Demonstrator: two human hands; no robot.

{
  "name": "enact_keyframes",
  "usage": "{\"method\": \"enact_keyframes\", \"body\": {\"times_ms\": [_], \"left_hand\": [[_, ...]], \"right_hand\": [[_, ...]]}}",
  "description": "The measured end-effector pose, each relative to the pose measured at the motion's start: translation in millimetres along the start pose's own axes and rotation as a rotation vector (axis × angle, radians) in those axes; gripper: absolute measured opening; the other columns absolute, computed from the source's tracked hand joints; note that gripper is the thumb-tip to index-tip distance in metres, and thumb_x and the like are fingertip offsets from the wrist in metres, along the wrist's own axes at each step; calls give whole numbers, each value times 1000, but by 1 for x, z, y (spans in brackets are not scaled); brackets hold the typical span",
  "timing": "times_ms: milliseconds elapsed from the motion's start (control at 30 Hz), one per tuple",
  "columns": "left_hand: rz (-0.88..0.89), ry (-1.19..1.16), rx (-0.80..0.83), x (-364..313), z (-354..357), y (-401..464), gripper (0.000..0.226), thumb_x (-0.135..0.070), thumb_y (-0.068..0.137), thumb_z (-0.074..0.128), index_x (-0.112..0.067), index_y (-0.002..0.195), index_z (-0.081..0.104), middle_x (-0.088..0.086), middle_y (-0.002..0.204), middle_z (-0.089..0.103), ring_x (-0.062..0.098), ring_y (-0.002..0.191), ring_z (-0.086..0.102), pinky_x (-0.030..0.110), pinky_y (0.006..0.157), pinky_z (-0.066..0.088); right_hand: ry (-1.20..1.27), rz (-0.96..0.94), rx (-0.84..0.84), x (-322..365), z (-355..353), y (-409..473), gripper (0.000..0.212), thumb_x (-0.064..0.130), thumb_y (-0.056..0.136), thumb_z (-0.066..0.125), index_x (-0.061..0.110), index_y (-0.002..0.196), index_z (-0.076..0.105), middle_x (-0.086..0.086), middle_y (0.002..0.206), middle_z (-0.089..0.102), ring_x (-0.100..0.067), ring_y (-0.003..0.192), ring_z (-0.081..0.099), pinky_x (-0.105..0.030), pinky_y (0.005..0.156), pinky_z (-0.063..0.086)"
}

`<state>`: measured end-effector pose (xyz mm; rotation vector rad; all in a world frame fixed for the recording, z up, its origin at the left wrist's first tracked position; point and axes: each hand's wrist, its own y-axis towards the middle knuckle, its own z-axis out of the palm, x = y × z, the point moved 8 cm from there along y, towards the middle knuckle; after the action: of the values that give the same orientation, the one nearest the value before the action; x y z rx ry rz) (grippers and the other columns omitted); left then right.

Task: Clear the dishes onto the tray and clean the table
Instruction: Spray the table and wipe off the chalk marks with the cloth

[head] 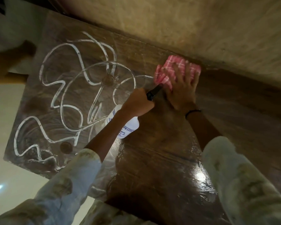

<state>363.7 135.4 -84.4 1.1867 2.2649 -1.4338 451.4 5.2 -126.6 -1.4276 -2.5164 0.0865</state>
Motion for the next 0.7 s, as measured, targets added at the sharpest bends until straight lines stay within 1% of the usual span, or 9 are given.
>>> {"method": "enact_keyframes", "body": {"times_ms": [100,167,267,333,400,467,533,600,700], "left_hand": [[-17,-24,11,3,-8,1,10,-11,78,60,-3,84,62,2,57,52,18,54,53,25,49,39],[-20,-17,19,7,-12,4,12,-12,78,60,-4,87,62,1,60,53,16,56,53,25,50,39],[-33,-40,28,15,-17,9,14,-14,80,61,-8,92,61,1,66,56,14,61,56,26,54,43],[-43,-61,28,18,-19,10,15,-15,81,61,-7,93,61,2,66,56,16,58,56,29,55,45],[-40,-48,22,22,-23,10,13,-13,81,60,-4,90,61,3,62,54,16,53,53,26,50,42],[-38,-39,14,25,-26,10,7,-9,79,59,-5,84,59,3,58,51,15,50,50,24,47,37],[-37,-32,3,28,-29,11,4,-7,78,60,-4,80,59,3,55,50,16,48,50,24,47,37],[-48,-32,-1,31,-31,13,4,-7,76,60,-3,78,60,4,53,50,19,48,50,25,48,37],[-50,-25,-7,32,-38,18,3,-7,75,60,-5,76,60,3,52,50,20,49,51,25,49,38]], "right_hand": [[-55,-196,14,16,12,-44,58,52,94,41,35,147,26,-6,157,26,-38,146,10,-68,111,9],[-79,-223,26,-5,10,-68,56,57,94,33,40,146,25,-3,156,29,-36,146,13,-65,112,10],[-75,-81,37,-41,-2,-58,55,56,93,32,38,145,28,-4,156,27,-36,145,12,-65,112,9],[-50,47,20,-51,-9,-32,57,56,93,30,37,147,26,-5,158,23,-39,145,11,-65,112,4],[-18,142,3,-42,-11,-2,62,59,93,24,34,149,24,-6,159,19,-40,145,6,-65,110,-1],[-7,160,14,-20,-7,20,63,60,94,23,31,149,26,-6,160,16,-41,146,3,-65,109,-5],[-13,65,15,8,-2,26,58,56,95,32,32,148,28,-5,159,17,-41,145,5,-66,108,-5],[-40,-92,8,26,2,13,56,53,95,38,35,147,27,-5,158,22,-41,145,8,-69,110,1],[-109,-259,21,15,5,-16,56,58,95,32,41,147,23,-2,157,24,-36,146,10,-64,112,6]]}}
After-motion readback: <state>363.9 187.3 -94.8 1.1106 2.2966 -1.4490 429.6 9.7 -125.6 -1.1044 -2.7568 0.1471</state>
